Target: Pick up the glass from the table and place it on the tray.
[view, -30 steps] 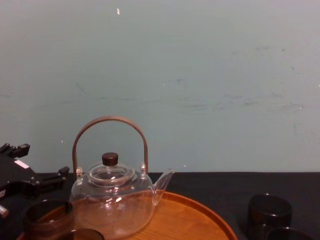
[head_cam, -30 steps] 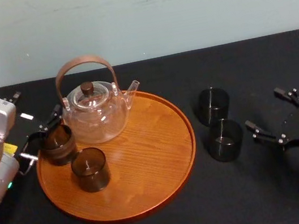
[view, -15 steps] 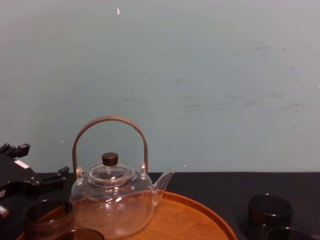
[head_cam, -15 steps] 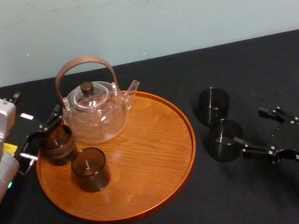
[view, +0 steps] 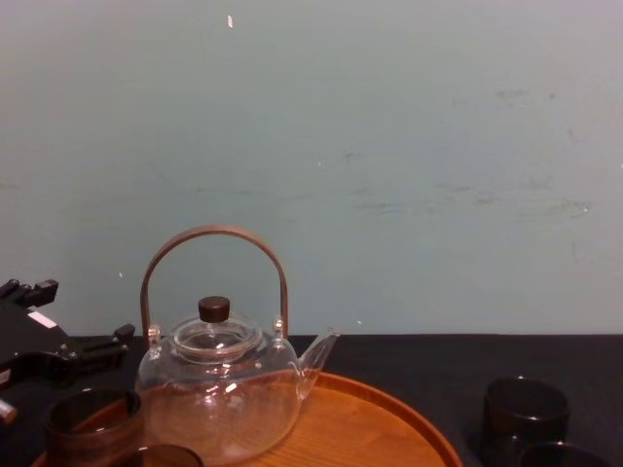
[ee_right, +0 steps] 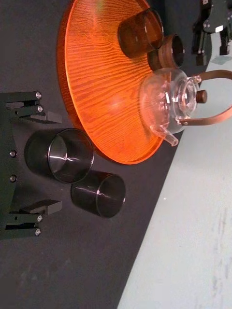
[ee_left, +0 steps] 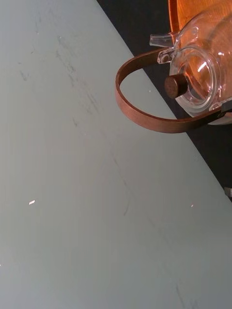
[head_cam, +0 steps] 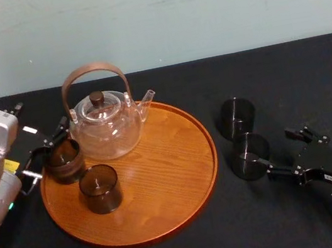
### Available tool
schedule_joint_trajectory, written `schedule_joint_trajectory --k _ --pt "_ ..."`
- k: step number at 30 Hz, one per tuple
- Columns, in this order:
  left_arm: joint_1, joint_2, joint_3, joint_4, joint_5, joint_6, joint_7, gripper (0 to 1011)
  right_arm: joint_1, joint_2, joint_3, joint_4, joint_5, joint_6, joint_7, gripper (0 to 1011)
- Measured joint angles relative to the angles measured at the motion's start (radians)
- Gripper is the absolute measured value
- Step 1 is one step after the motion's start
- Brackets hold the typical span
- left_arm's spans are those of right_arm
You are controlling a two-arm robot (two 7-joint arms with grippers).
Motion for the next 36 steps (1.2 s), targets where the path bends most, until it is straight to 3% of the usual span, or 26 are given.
schedule_joint_trajectory --k 19,36 --pt "0.000 0.000 0.000 0.000 0.000 0.000 0.000 1001 0.034 -0.051 -0.016 0.046 -0.076 0.034 0.038 1002" --pt "0.000 0.000 0.000 0.000 0.000 0.000 0.000 1001 0.106 -0.133 -0.043 0.124 -0.155 0.054 0.067 1002"
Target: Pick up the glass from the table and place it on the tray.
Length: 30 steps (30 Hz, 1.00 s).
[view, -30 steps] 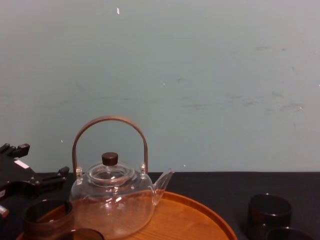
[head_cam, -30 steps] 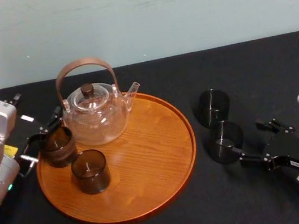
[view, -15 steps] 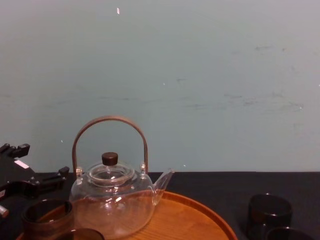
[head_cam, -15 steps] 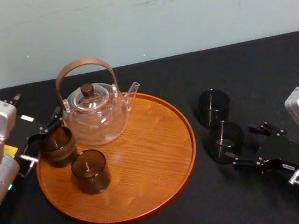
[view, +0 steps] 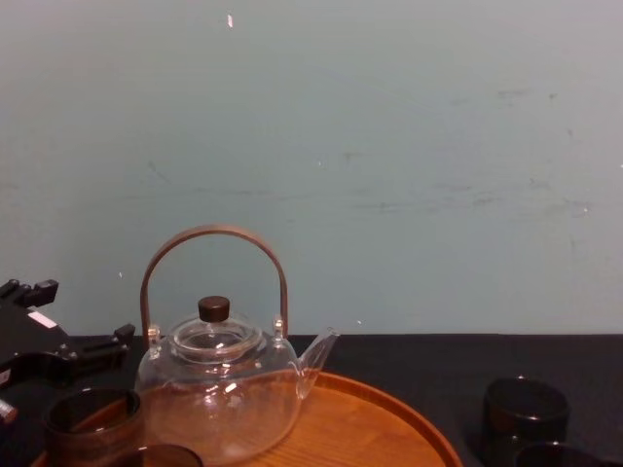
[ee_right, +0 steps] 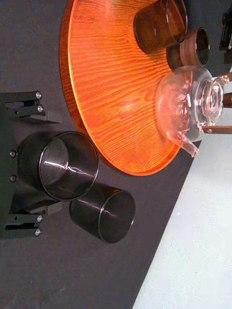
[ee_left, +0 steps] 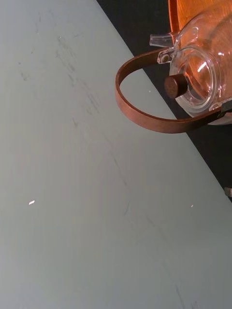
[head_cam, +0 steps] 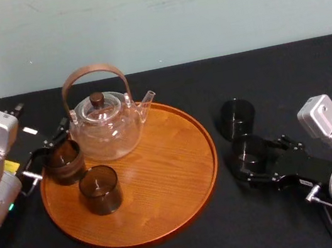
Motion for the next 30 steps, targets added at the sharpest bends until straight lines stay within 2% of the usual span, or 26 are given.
schedule_joint_trajectory --k 22,30 --pt "0.000 0.000 0.000 0.000 0.000 0.000 0.000 1001 0.057 -0.072 -0.008 0.079 -0.056 0.005 0.037 1002" --pt "0.000 0.000 0.000 0.000 0.000 0.000 0.000 1001 0.063 -0.079 -0.010 0.087 -0.067 0.004 0.031 1002"
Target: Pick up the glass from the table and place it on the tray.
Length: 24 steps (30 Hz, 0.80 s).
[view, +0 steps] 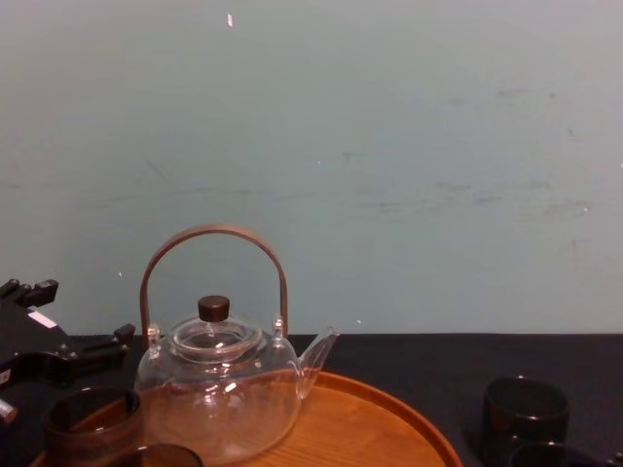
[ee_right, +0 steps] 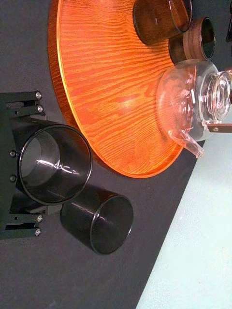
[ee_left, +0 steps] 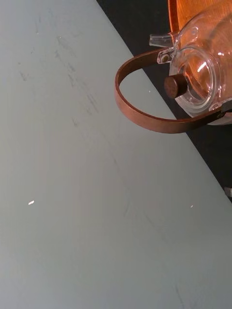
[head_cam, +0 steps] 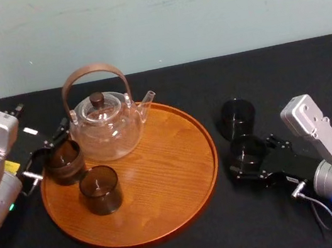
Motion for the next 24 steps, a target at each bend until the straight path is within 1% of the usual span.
schedule_joint_trajectory --k 9,10,11,15,24 --pt "0.000 0.000 0.000 0.000 0.000 0.000 0.000 1001 -0.002 0.002 0.000 -0.002 0.003 -0.001 0.000 1002" --pt "0.000 0.000 0.000 0.000 0.000 0.000 0.000 1001 -0.002 0.002 0.000 -0.002 0.003 -0.001 0.000 996" --pt "0.000 0.000 0.000 0.000 0.000 0.000 0.000 1001 -0.002 0.002 0.000 -0.002 0.003 -0.001 0.000 960" --pt "0.000 0.000 0.000 0.000 0.000 0.000 0.000 1001 -0.002 0.003 0.001 -0.003 0.004 -0.002 0.001 911" --pt "0.000 0.000 0.000 0.000 0.000 0.000 0.000 1001 -0.003 0.004 0.001 -0.004 0.005 -0.002 0.001 908"
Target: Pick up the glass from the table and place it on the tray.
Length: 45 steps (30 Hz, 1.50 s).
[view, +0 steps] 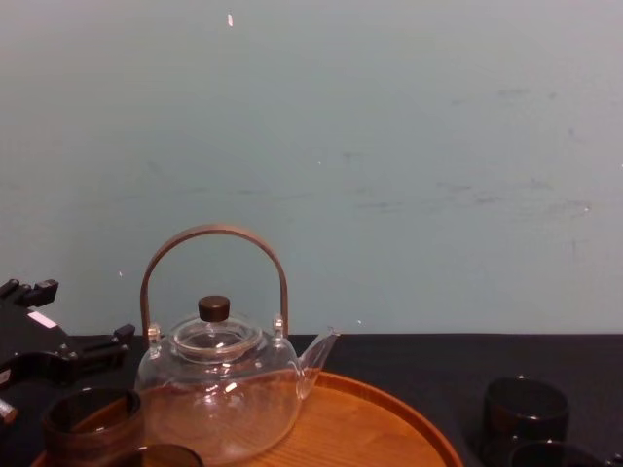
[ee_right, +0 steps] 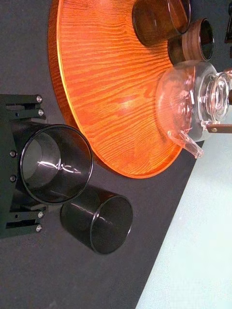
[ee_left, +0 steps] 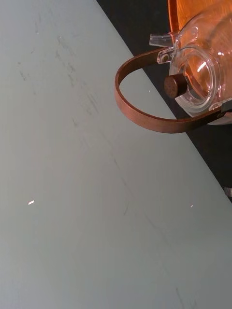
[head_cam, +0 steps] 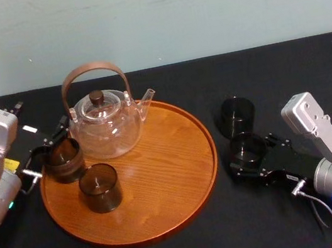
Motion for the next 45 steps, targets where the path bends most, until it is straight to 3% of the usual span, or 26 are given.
schedule_joint_trajectory --k 10,23,34,45 --pt "0.000 0.000 0.000 0.000 0.000 0.000 0.000 1001 -0.003 0.005 0.003 -0.013 0.008 -0.019 0.033 908" --pt "0.000 0.000 0.000 0.000 0.000 0.000 0.000 1001 -0.007 0.018 -0.004 -0.090 0.014 -0.027 0.053 908" --pt "0.000 0.000 0.000 0.000 0.000 0.000 0.000 1001 0.023 0.005 -0.070 -0.127 -0.018 -0.026 0.069 908" --pt "0.000 0.000 0.000 0.000 0.000 0.000 0.000 1001 0.072 -0.036 -0.134 -0.099 -0.055 -0.006 0.076 908"
